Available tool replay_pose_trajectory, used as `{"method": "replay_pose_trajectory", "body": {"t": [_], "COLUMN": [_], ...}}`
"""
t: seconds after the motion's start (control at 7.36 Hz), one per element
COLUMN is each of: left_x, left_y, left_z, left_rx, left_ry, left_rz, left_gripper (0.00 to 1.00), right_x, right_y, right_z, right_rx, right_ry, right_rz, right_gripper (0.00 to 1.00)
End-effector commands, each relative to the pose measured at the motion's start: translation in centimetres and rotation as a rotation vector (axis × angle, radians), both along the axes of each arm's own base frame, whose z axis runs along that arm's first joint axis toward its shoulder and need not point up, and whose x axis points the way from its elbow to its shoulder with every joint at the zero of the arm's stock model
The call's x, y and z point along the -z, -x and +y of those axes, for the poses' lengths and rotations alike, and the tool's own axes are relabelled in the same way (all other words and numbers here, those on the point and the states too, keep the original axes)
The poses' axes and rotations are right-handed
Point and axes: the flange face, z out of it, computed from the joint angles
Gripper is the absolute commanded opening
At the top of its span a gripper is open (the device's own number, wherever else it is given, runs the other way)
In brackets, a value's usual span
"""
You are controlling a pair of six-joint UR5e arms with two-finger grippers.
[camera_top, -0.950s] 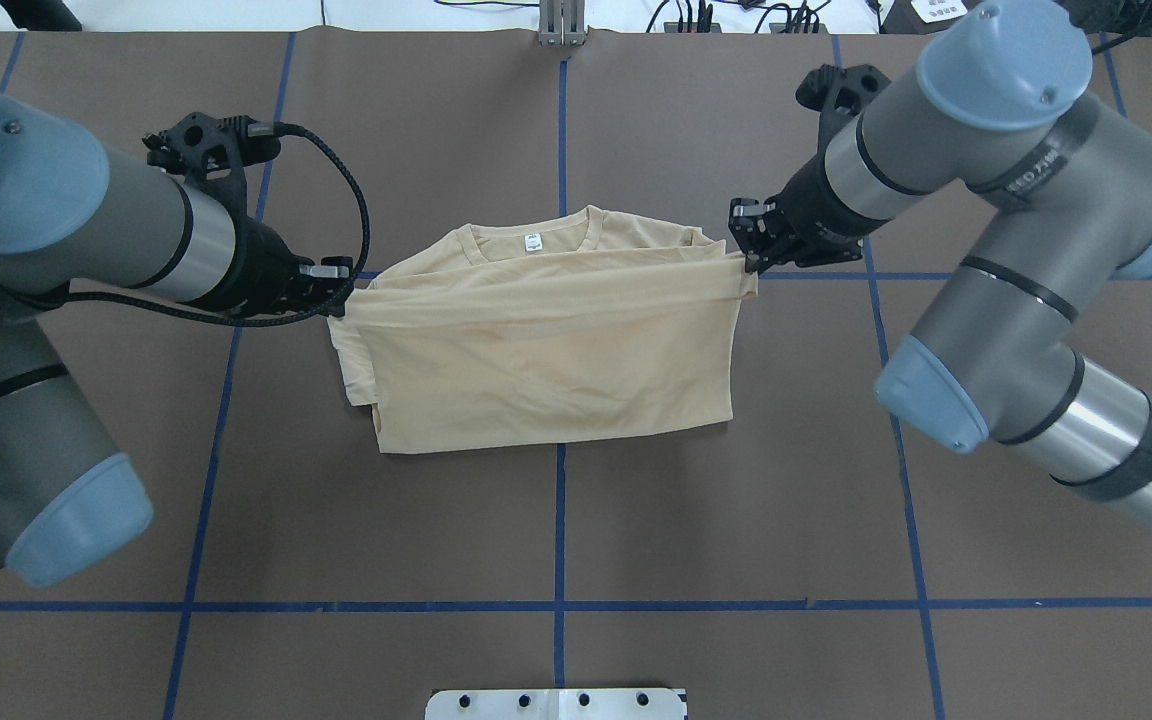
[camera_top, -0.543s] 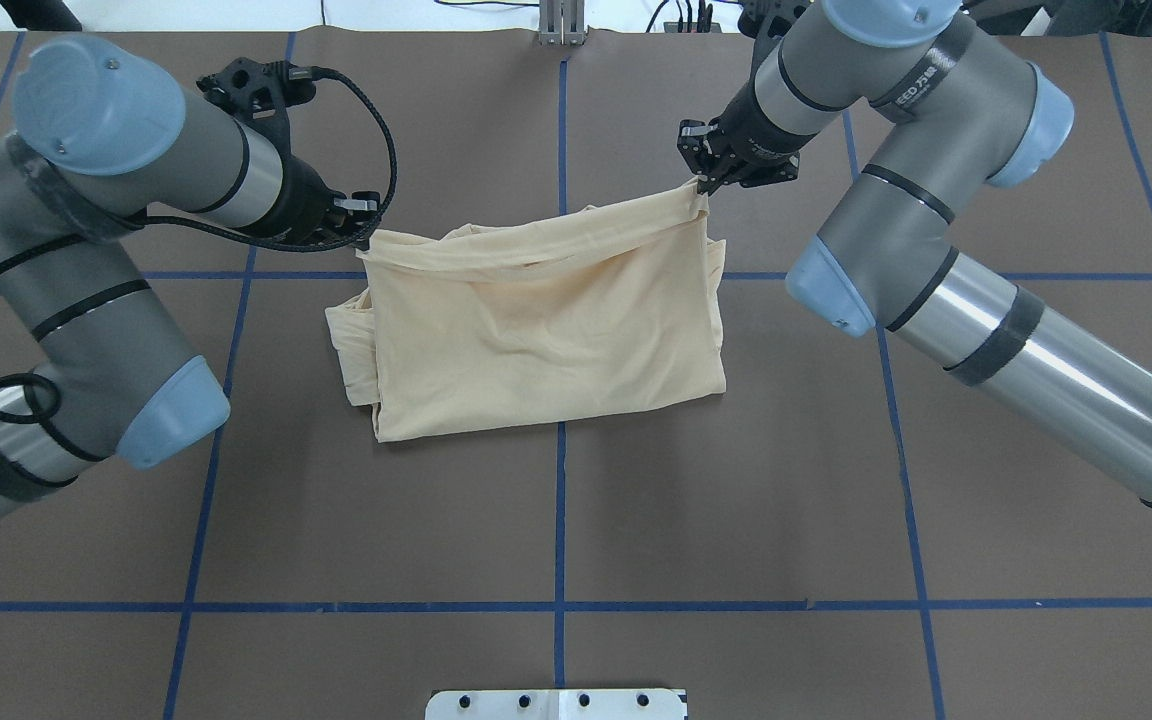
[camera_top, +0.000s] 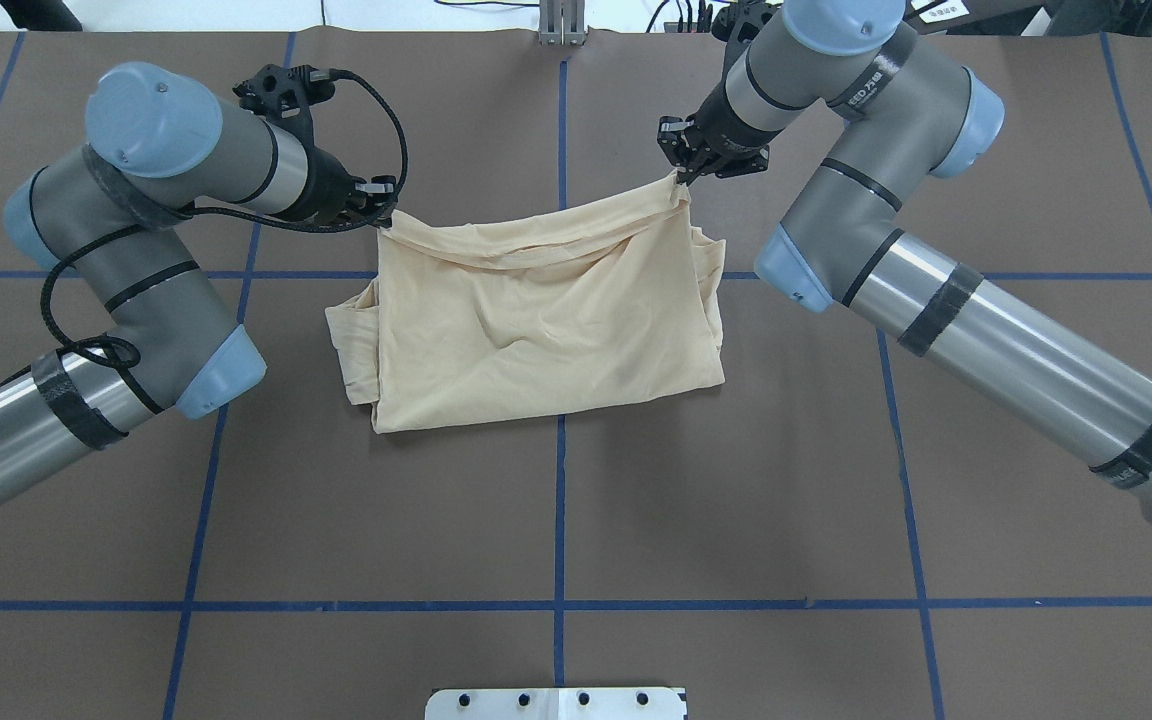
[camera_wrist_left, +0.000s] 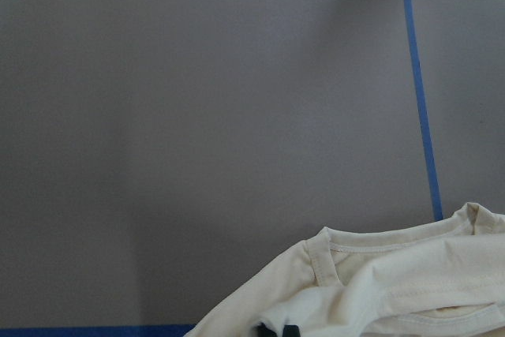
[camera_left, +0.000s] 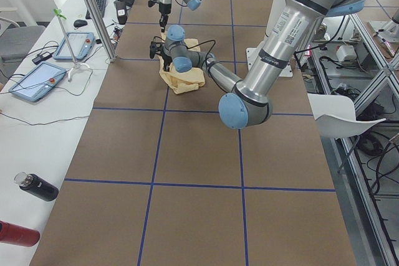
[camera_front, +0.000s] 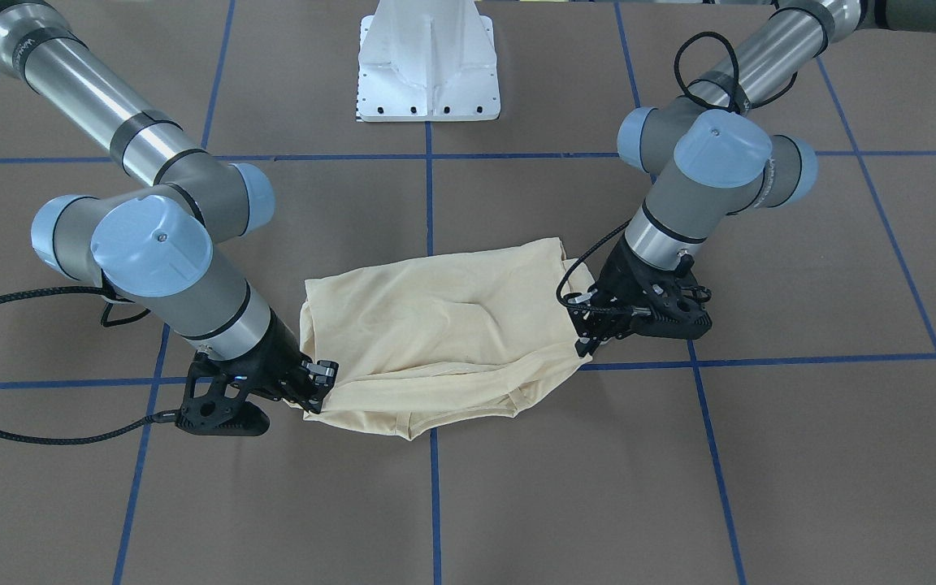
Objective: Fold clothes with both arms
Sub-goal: 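Lay the hem down at the collar and open both grippers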
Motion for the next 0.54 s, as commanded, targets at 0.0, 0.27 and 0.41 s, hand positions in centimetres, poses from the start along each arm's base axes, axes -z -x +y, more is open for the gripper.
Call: {"method": "replay_pose_trajectory", "body": {"t": [0.0, 0.27, 0.41], "left_x": [-4.5, -7.1, -7.6], "left_y": [0.2, 2.5, 2.5], "left_z": [-1.4, -3.4, -3.6], "left_rx": [0.017, 0.057, 0.059], "left_ry": [0.05, 0.084, 0.09], "left_rz": [-0.057, -0.088, -0.094], "left_gripper": [0.0, 0.0, 0.0], "right_x": [-0.8, -2.0, -2.1], "right_y": [0.4, 0.7, 0.8], "right_z": [-0.6, -0.8, -0.9], "right_rx": [-0.013, -0.017, -0.022], "right_ry": [0.007, 0.02, 0.017], "right_rz": [0.021, 0.04, 0.045], "right_gripper": [0.0, 0.0, 0.0]}}
